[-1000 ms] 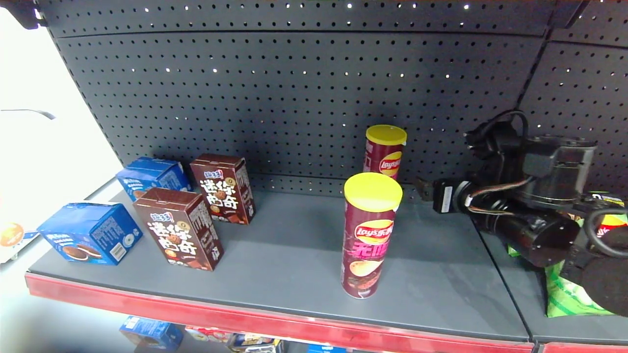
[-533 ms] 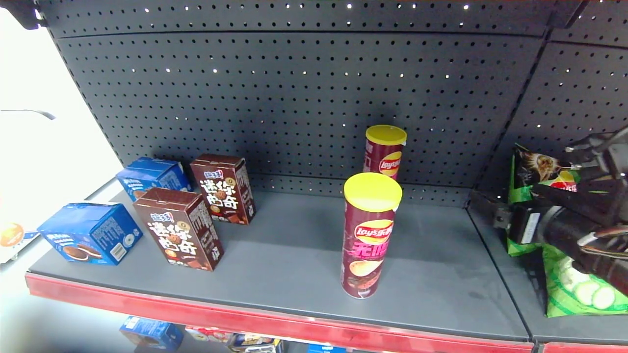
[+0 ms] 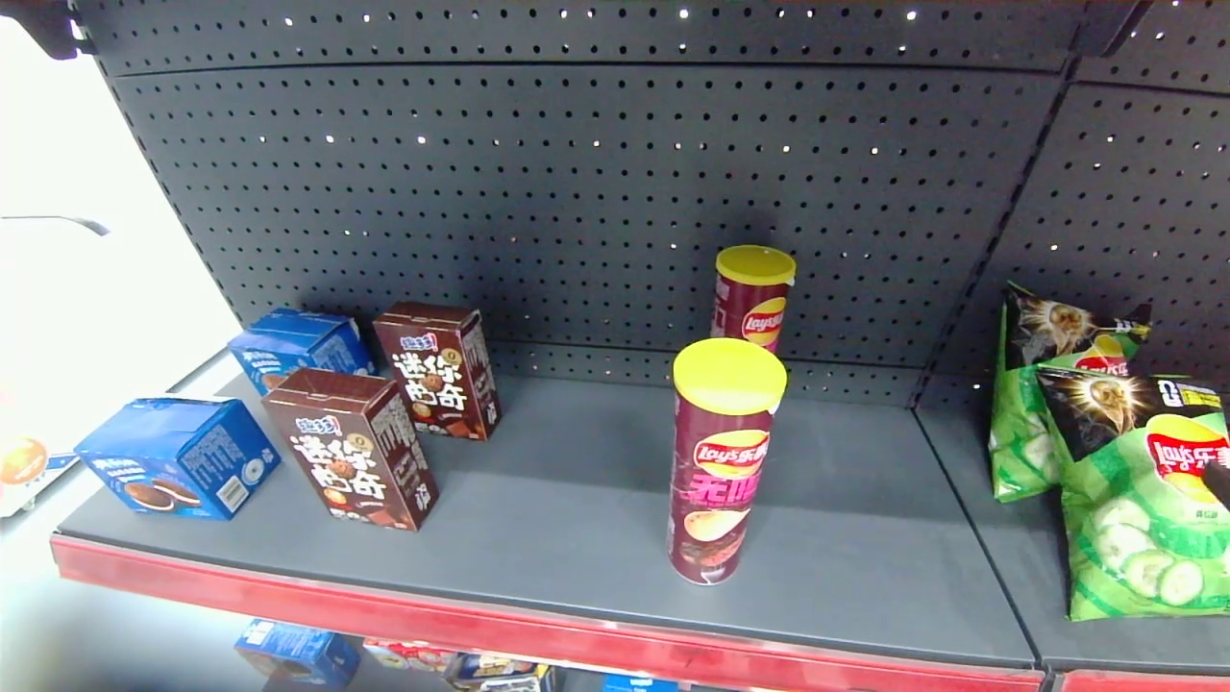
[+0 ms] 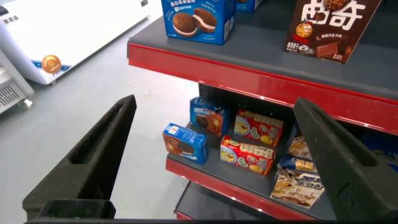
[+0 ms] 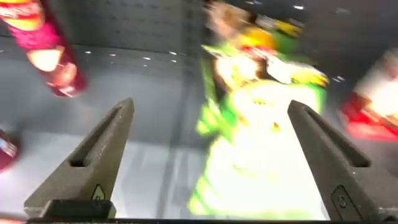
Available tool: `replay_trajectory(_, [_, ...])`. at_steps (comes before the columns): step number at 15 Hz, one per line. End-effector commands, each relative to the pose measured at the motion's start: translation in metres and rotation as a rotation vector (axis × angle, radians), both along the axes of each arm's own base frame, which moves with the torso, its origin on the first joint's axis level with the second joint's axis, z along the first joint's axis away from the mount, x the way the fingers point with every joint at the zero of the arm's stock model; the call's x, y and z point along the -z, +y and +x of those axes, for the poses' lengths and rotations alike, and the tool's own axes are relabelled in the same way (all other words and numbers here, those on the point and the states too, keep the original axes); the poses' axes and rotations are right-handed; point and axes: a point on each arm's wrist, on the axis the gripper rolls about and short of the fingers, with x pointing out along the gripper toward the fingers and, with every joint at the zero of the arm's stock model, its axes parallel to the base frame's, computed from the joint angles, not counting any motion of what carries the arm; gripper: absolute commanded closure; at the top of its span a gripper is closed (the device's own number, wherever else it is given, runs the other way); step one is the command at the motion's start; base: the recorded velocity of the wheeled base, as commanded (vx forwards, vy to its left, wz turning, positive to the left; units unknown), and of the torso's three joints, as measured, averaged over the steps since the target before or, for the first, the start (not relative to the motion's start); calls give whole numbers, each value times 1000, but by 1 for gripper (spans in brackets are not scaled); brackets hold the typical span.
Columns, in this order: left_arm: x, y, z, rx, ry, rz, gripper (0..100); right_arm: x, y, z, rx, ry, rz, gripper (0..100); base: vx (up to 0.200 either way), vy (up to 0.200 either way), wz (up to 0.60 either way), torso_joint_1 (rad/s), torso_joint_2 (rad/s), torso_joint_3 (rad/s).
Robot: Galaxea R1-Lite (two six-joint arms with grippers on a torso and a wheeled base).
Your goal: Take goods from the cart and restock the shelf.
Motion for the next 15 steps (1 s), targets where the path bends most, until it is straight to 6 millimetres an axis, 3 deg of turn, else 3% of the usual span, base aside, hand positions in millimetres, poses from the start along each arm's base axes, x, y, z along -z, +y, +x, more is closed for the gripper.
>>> replay_trajectory(1, [0,0,0,-1,-1,0,0,33,-11,-39,116,-54,14,0,0,0,0,0,0,0])
replay_trajectory(4, [0,0,0,-1,-1,0,0,75,-12,-62,122,-69,10,0,0,0,0,0,0,0])
replay_trajectory(9, [0,0,0,-1,-1,0,0,113,-9,-84,255,-18,-2,0,0,0,0,0,0,0])
replay_trajectory(11, [0,0,0,-1,-1,0,0,119,-9,-86,274,11,11,0,0,0,0,0,0,0])
replay_trajectory(15, [0,0,0,-1,-1,0,0,119,-6,-85,124,9,6,0,0,0,0,0,0,0])
